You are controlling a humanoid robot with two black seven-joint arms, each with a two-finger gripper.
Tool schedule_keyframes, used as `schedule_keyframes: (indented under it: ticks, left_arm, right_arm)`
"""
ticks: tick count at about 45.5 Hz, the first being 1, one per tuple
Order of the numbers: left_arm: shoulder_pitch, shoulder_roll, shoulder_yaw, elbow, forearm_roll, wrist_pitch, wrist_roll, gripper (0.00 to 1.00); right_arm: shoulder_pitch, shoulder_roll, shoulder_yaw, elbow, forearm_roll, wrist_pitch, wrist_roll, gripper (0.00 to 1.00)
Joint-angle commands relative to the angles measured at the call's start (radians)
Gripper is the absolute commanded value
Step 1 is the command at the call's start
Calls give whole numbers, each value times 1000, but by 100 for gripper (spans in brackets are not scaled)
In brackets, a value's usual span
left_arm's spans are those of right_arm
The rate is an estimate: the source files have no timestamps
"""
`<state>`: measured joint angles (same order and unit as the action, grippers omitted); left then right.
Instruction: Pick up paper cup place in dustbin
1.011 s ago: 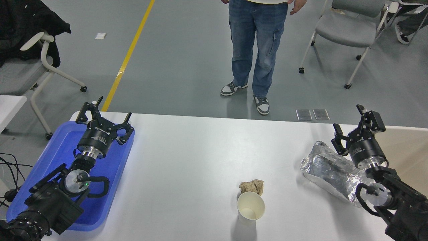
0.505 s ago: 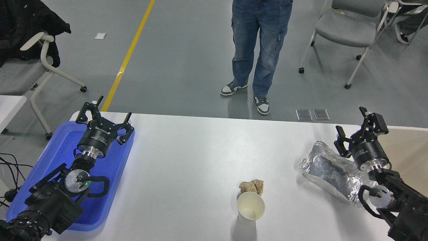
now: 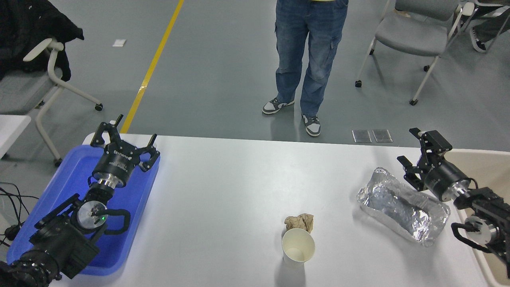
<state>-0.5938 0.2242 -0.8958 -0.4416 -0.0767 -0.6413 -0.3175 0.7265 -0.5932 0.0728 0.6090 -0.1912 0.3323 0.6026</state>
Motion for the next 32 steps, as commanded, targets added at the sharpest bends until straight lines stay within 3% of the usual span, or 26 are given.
schedule_keyframes:
  ticks: [1, 20, 32]
  left_arm:
    - [0, 0, 0, 0, 0, 0, 0, 100]
    - [0, 0, 0, 0, 0, 0, 0, 100]
    - [0, 0, 0, 0, 0, 0, 0, 100]
  right_arm:
    - [178, -109, -375, 123, -1, 2, -1, 100]
    - [674, -139, -1047, 380, -16, 13, -6, 100]
    - [878, -17, -1306, 431, -57, 138, -6, 100]
